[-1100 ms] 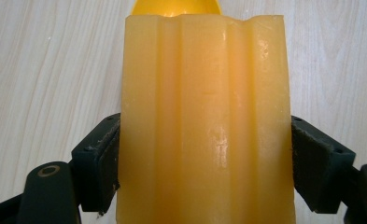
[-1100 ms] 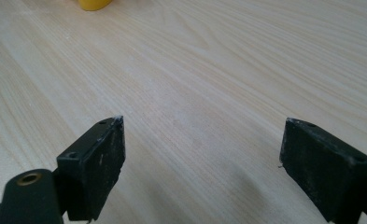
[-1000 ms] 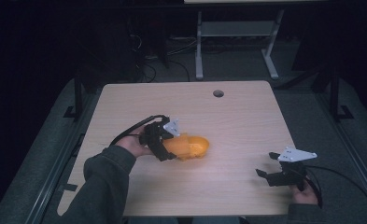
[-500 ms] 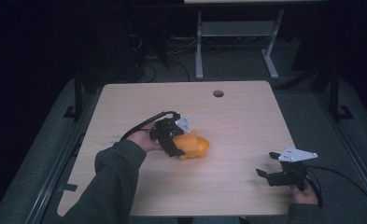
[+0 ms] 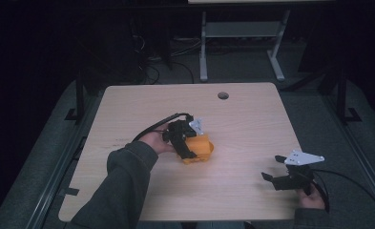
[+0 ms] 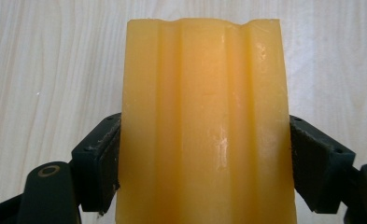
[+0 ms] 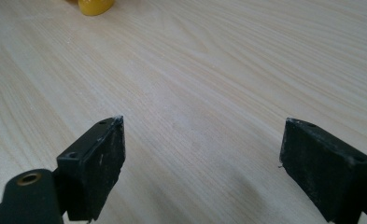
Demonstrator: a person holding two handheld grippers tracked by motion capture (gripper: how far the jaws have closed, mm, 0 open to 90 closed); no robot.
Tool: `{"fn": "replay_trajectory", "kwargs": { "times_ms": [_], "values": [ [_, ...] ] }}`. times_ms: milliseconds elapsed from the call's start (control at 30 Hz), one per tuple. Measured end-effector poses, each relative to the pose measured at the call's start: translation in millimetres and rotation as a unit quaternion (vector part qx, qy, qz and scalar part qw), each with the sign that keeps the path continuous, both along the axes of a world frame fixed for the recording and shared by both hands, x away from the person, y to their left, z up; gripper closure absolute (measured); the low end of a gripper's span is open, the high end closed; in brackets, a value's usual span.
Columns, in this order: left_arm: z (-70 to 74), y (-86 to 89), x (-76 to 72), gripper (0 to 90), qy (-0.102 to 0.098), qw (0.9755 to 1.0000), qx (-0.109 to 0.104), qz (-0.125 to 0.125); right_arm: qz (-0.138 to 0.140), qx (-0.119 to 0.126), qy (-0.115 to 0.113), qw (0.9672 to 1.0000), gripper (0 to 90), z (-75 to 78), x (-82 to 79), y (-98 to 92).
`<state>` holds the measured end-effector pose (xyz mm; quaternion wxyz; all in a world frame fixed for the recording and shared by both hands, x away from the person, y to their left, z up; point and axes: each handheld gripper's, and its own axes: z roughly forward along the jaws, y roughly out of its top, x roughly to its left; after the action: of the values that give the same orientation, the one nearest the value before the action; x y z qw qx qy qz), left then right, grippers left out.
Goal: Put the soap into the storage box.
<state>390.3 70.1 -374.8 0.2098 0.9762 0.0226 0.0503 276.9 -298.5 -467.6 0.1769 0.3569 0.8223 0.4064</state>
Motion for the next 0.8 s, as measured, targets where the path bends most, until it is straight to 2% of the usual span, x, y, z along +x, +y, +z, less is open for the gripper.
{"fn": "replay_trajectory", "kwargs": {
  "times_ms": [233, 367, 533, 800],
  "values": [
    [-4.2, -4.1, 2.6, 20.8, 0.009, 0.9999, -0.001, -0.006, 0.002, -0.001, -0.001, 1.0, 13.7, -0.3, 0.3, 0.3],
    [-7.2, -5.6, 4.2, 20.8, 0.005, 0.9999, 0.007, -0.007, 0.003, -0.002, -0.001, 1.0, 13.7, 0.2, 0.2, 0.4],
    [-8.9, -5.9, 5.8, 20.8, 0.004, 0.9999, 0.006, -0.013, 0.003, -0.001, 0.0, 1.0, 13.7, -0.2, 0.3, 0.5],
    [-12.2, -4.8, 10.6, 20.7, 0.012, 0.9998, 0.004, -0.015, 0.003, -0.001, -0.001, 1.0, 13.7, -0.1, 0.2, 0.5]
  ]
}}
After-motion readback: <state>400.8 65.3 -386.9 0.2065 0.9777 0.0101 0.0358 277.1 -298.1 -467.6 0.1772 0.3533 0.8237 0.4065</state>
